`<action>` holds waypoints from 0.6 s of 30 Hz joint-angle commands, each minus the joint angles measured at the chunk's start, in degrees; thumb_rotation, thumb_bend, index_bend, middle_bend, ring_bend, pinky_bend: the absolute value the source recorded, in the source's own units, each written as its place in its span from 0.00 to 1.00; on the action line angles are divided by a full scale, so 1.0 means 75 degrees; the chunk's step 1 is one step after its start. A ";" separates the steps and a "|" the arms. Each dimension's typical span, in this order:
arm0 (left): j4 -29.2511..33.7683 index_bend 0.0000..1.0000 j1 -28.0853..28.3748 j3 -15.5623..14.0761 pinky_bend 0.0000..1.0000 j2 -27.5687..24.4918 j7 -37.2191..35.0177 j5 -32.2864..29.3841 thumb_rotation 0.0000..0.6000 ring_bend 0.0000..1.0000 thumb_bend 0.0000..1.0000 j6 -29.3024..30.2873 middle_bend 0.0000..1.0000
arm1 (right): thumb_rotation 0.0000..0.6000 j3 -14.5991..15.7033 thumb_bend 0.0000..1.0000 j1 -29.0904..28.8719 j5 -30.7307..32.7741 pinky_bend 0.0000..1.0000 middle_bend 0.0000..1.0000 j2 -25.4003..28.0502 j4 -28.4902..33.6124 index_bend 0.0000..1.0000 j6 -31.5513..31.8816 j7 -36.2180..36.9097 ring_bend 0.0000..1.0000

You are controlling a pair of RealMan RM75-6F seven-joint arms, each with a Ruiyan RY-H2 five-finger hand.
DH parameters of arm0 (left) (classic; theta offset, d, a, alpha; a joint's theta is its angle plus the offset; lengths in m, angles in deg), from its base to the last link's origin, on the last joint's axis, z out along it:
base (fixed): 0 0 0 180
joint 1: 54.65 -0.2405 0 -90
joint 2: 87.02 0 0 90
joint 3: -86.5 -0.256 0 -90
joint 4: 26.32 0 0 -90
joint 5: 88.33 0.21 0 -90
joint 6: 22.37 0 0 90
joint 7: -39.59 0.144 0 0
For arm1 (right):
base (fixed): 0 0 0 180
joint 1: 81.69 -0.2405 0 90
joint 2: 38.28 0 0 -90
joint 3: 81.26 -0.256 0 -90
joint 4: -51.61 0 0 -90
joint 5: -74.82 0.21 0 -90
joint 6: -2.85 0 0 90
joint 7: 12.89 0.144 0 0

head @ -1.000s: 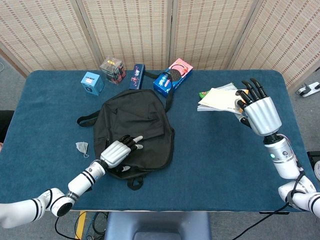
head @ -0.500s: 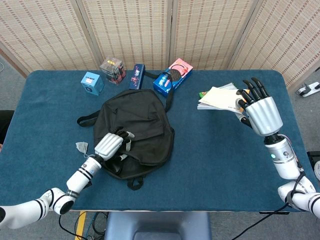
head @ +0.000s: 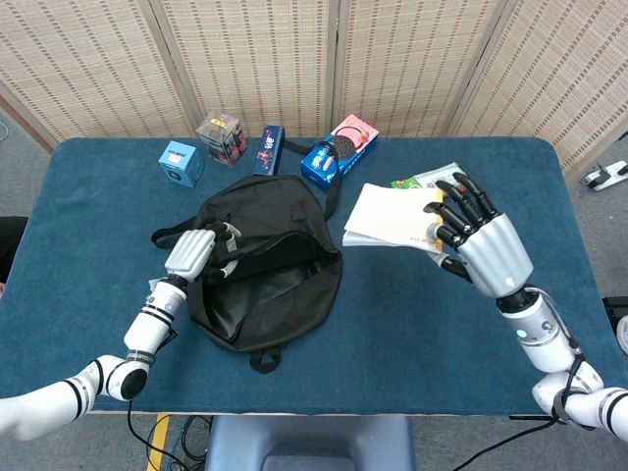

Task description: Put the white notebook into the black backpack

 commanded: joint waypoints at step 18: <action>-0.1086 0.77 0.1148 0.0696 0.11 0.0306 0.1436 -0.2366 1.00 0.29 0.43 -0.1249 0.31 | 1.00 0.0366 0.51 -0.0782 -0.1199 0.12 0.40 -0.0775 0.1230 0.64 -0.0708 0.0544 0.18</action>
